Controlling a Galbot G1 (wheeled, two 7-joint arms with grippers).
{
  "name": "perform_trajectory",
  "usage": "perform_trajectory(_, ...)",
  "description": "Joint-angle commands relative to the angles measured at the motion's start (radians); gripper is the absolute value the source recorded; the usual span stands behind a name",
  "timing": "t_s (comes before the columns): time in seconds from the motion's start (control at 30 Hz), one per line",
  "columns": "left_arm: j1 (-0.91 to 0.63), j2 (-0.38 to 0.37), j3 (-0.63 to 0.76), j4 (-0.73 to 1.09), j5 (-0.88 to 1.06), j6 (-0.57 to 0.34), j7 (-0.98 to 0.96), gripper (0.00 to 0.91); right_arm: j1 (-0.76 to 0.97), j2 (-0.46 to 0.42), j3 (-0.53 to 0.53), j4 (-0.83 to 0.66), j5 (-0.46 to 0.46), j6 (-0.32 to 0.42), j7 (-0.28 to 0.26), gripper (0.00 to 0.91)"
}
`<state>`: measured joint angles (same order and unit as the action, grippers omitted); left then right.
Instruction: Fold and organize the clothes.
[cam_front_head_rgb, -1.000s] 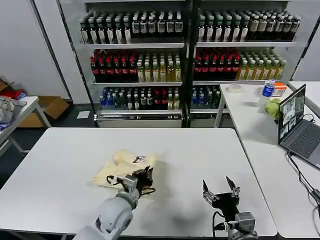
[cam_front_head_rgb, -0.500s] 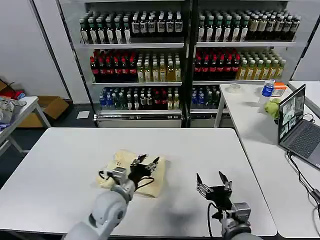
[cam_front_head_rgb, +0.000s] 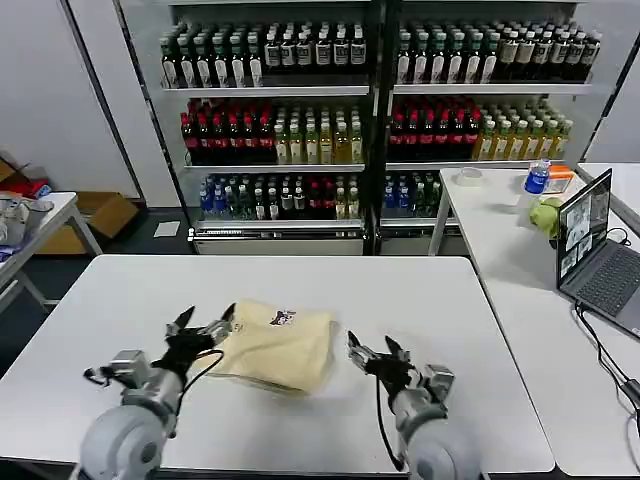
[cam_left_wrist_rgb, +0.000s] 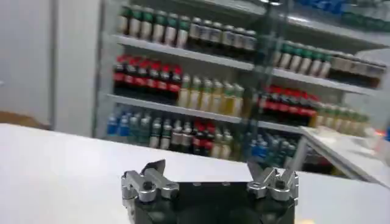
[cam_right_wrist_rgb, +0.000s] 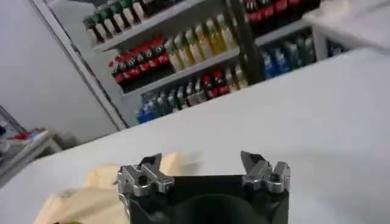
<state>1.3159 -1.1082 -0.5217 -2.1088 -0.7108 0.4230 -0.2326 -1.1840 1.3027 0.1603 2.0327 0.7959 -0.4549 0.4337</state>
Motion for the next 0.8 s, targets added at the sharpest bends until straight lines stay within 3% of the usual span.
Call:
perform_trajectory(0.03,0.184,0.021,-0.228,-0.098,-0.034,-0.013,-0.009,0.907,0.256,0.180,-0.082,-0.243,0.201,-0.027,0.147,0.907)
perform_trajectory(0.43,0.217,-0.008,-0.228,-0.129,-0.017,-0.015,-0.013,0.907,0.371,0.225,-0.071,-0.390,0.242,-0.056,0.205,0.907)
perform_trajectory(0.53,0.222,-0.008,-0.230,-0.134,-0.014,-0.015,-0.013,0.907,0.389,0.233,-0.079,-0.417,0.242,-0.069,0.217,0.645)
perform_trajectory(0.6,0.226,-0.009,-0.233,-0.137,-0.014,-0.016,-0.013,0.907,0.398,0.238,-0.081,-0.434,0.241,-0.072,0.227,0.554)
perform_trajectory(0.63,0.227,-0.009,-0.234,-0.138,-0.014,-0.016,-0.013,0.907,0.402,0.241,-0.081,-0.443,0.242,-0.075,0.232,0.403)
perform_trajectory(0.7,0.230,-0.009,-0.236,-0.140,-0.014,-0.016,-0.013,0.907,0.410,0.244,-0.083,-0.459,0.241,-0.080,0.242,0.262)
perform_trajectory(0.8,0.235,-0.010,-0.239,-0.143,-0.014,-0.018,-0.013,0.907,0.416,0.245,-0.086,-0.472,0.238,-0.083,0.250,0.131)
